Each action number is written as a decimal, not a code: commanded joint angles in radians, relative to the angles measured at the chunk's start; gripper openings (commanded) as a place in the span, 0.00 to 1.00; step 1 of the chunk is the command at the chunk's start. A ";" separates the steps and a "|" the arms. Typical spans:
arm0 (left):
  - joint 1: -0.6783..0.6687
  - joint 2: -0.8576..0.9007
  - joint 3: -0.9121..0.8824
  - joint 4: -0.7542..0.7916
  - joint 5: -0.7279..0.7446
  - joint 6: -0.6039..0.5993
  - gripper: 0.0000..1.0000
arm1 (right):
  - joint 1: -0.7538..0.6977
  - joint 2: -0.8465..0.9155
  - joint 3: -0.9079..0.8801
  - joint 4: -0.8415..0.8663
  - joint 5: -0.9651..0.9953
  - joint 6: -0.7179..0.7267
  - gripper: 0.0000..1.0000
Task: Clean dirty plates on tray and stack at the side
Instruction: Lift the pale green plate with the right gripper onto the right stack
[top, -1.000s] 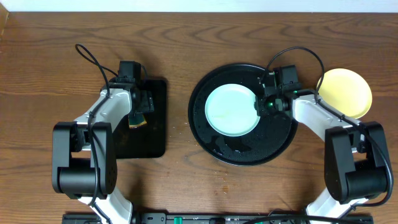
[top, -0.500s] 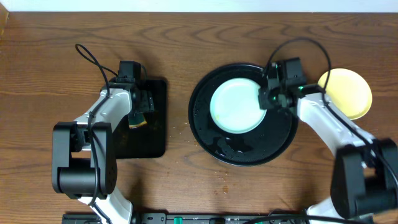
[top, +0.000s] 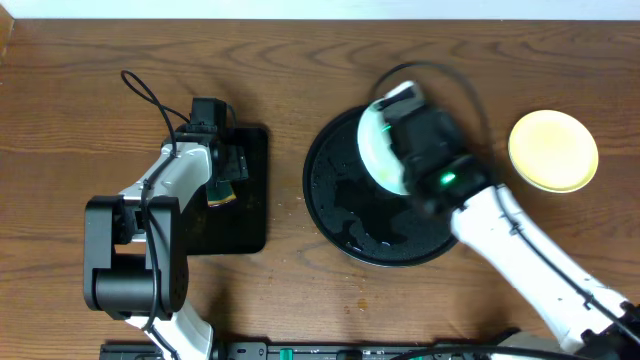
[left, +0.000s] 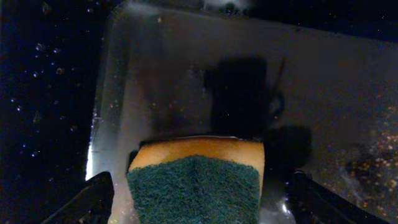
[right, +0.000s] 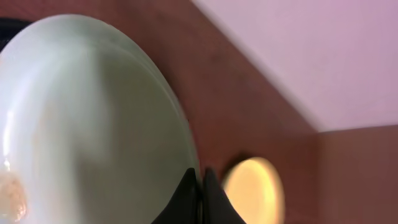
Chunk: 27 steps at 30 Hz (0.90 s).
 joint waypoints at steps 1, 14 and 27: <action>0.003 0.000 0.001 -0.002 -0.009 0.017 0.89 | 0.137 -0.015 0.012 0.052 0.362 -0.144 0.01; 0.003 0.000 0.001 -0.002 -0.009 0.017 0.89 | 0.312 -0.004 0.012 0.205 0.594 -0.255 0.01; 0.003 0.000 0.001 -0.002 -0.009 0.017 0.89 | 0.228 -0.004 0.012 0.094 0.256 0.023 0.01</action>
